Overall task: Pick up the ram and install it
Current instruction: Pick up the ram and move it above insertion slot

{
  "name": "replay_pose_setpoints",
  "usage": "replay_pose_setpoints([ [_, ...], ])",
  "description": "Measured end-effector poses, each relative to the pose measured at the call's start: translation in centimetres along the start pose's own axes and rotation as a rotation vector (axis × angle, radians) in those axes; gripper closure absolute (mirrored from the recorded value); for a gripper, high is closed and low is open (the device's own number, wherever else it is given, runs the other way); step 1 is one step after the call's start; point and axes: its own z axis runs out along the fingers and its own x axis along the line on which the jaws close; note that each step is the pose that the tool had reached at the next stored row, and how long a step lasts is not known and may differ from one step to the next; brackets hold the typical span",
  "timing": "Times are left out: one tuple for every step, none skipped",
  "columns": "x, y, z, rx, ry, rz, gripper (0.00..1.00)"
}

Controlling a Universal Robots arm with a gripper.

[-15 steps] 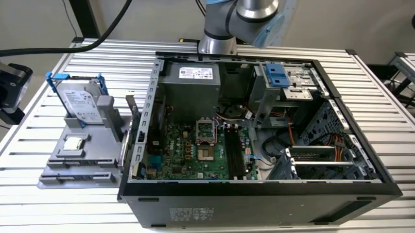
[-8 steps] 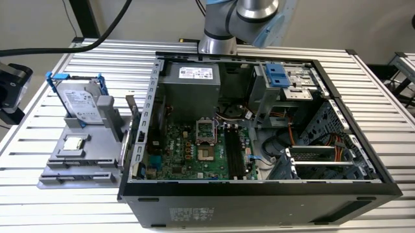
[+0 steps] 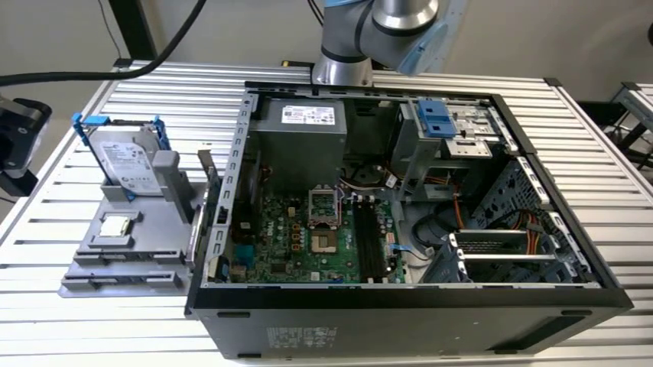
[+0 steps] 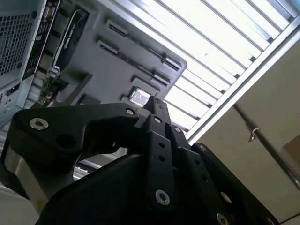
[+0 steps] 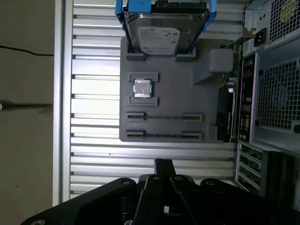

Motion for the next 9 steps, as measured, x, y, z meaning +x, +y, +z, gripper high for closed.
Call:
replay_pose_setpoints([
  [0.00,0.00,0.00,0.0000,0.0003,-0.006,1.00],
  [0.01,0.00,0.00,-0.0001,0.0005,-0.011,1.00],
  [0.01,0.00,0.00,-0.0001,0.0007,-0.015,1.00],
  [0.01,0.00,0.00,-0.0002,0.0010,-0.020,1.00],
  [0.02,0.00,0.00,-0.0002,0.0011,-0.024,1.00],
  [0.02,0.00,0.00,-0.0002,0.0014,-0.028,1.00],
  [0.02,0.00,0.00,-0.0003,0.0016,-0.033,1.00],
  [0.03,0.00,0.00,-0.0003,0.0017,-0.037,1.00],
  [0.03,0.00,0.00,-0.0004,0.0019,-0.040,1.00],
])
